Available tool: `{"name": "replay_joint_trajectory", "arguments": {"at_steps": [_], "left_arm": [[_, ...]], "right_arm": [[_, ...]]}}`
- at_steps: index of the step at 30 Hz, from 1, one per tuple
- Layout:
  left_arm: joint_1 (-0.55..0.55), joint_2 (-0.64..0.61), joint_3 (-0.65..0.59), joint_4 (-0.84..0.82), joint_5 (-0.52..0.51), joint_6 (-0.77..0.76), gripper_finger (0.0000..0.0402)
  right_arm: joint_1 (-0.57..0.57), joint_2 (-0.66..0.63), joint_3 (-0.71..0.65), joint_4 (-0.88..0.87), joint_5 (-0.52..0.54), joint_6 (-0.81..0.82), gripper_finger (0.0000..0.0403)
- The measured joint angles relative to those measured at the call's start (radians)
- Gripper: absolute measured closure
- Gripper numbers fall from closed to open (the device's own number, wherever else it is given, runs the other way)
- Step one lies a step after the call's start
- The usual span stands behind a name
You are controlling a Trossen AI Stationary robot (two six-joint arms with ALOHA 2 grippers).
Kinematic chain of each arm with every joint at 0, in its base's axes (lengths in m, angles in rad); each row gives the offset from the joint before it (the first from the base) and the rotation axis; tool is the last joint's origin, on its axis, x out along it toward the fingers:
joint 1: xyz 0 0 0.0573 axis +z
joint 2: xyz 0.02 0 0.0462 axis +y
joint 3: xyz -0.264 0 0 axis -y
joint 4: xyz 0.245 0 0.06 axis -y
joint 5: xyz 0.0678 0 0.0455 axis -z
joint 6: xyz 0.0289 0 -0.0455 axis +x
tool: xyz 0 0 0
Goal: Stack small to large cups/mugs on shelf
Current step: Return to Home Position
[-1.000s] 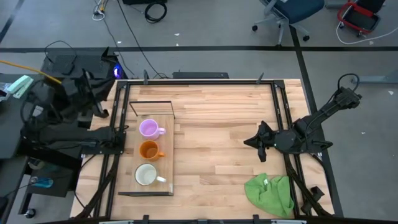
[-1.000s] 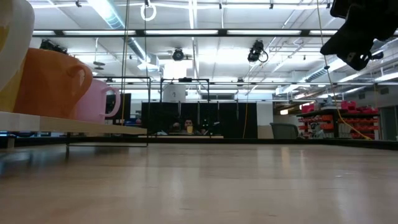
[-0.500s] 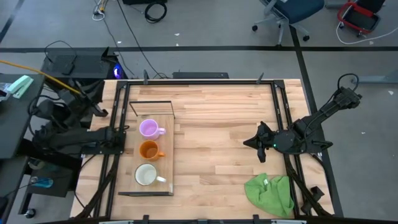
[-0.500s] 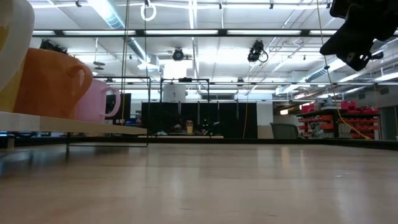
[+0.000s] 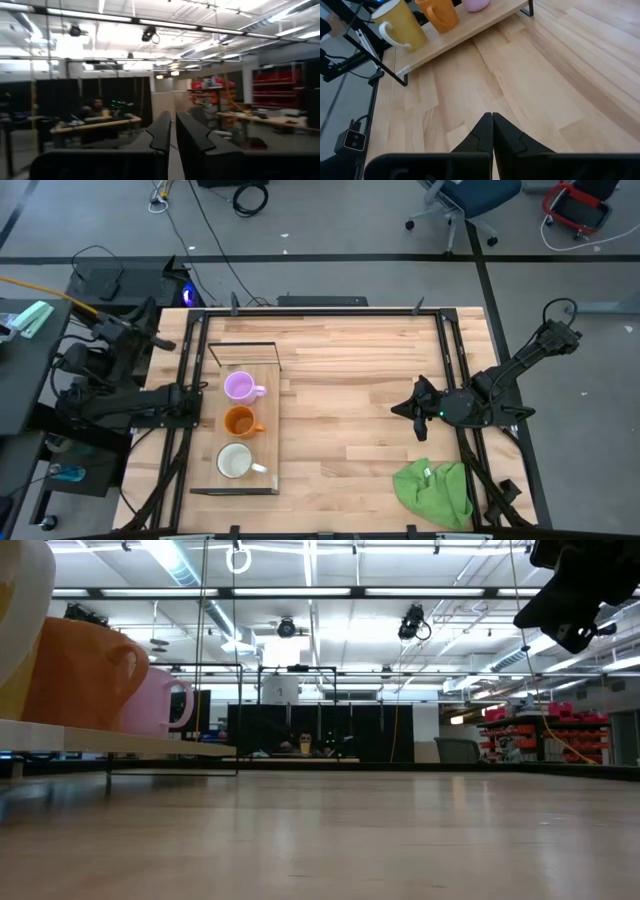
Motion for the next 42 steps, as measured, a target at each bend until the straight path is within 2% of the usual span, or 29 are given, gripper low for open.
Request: {"name": "replay_joint_trajectory", "arguments": {"at_steps": [6,8,12,18,23,27,30,34,37,42], "left_arm": [[0.000,0.000,0.000,0.065,-0.069,0.144,0.0362],[0.000,0.000,0.000,0.082,-0.104,0.160,0.0364],[0.000,0.000,0.001,0.160,-0.091,0.135,0.0369],[-0.029,0.000,0.001,0.105,0.094,0.040,0.0371],[-0.080,0.000,0.000,-0.061,0.109,-0.096,0.0364],[-0.114,0.000,0.000,-0.209,0.185,-0.221,0.0361],[-0.126,0.000,0.000,-0.246,0.206,-0.285,0.0364],[-0.138,0.000,0.000,-0.325,0.308,-0.347,0.0369],[-0.138,0.000,0.000,-0.400,0.323,-0.419,0.0372],[-0.138,0.000,0.000,-0.475,0.501,-0.515,0.0367]], "right_arm": [[0.000,0.000,0.000,0.000,0.000,-0.003,0.0395],[0.000,0.000,0.000,0.000,0.000,-0.006,0.0395],[0.000,0.000,0.000,0.000,0.002,-0.010,0.0395],[0.000,0.000,0.000,0.000,0.009,-0.025,0.0395],[0.000,0.000,0.000,0.000,0.009,-0.024,0.0395],[0.000,0.000,0.000,0.000,0.009,-0.024,0.0395],[0.000,0.000,0.000,0.000,0.008,-0.022,0.0395],[0.000,0.000,0.000,0.000,0.008,-0.005,0.0395],[0.000,0.000,0.000,0.000,0.008,-0.005,0.0395],[0.000,0.000,0.000,0.000,0.008,-0.002,0.0395]]}}
